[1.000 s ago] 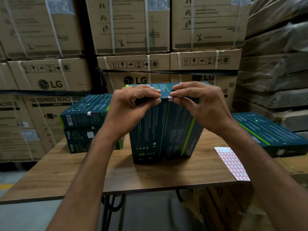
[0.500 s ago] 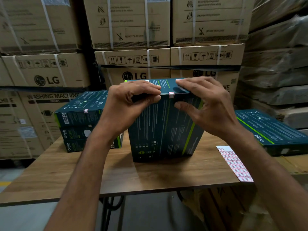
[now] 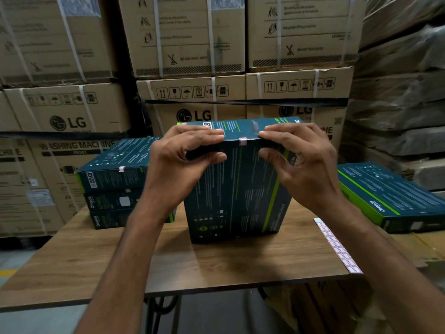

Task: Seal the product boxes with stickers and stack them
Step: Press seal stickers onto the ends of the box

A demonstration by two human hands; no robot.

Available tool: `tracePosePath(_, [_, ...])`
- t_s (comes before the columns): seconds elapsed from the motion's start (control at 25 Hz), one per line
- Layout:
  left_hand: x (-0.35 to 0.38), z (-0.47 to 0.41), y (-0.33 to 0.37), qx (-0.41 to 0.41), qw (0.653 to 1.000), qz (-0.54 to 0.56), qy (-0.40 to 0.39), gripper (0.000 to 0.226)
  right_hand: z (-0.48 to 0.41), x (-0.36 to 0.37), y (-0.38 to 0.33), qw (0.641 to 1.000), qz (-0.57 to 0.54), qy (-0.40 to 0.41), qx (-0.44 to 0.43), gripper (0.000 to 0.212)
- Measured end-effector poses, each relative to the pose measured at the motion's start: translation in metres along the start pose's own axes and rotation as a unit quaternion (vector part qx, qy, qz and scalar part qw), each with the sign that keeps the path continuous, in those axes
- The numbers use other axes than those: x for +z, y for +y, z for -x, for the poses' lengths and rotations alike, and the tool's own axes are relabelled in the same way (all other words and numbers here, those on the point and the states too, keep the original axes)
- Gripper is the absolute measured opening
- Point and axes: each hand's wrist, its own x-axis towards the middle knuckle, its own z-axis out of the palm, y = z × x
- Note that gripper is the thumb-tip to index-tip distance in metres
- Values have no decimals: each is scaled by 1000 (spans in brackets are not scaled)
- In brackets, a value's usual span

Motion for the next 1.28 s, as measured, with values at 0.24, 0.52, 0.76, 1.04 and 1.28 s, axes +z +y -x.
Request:
tracePosePath(0.24, [-7,4,7,8,1000,-15,-7,31,-8,10,-22,997,-55,35,-36,20])
tracePosePath(0.52, [-9,5,8,-4,999,36,-3,29,-4,9,-26,998,7,34,-55,22])
tracePosePath(0.76, [14,58,-20,-23,997,42,-62,17,32,22,-22,990,71,-92,-79,14])
tracePosePath(1.04, [32,100,-33,-296,953,-15,-58,50,69,39,5,977,53,-164,122,53])
tracePosePath(1.28, [60,143,-48,-422,881,54,-206,76,116,47,13,908,58,-313,272,51])
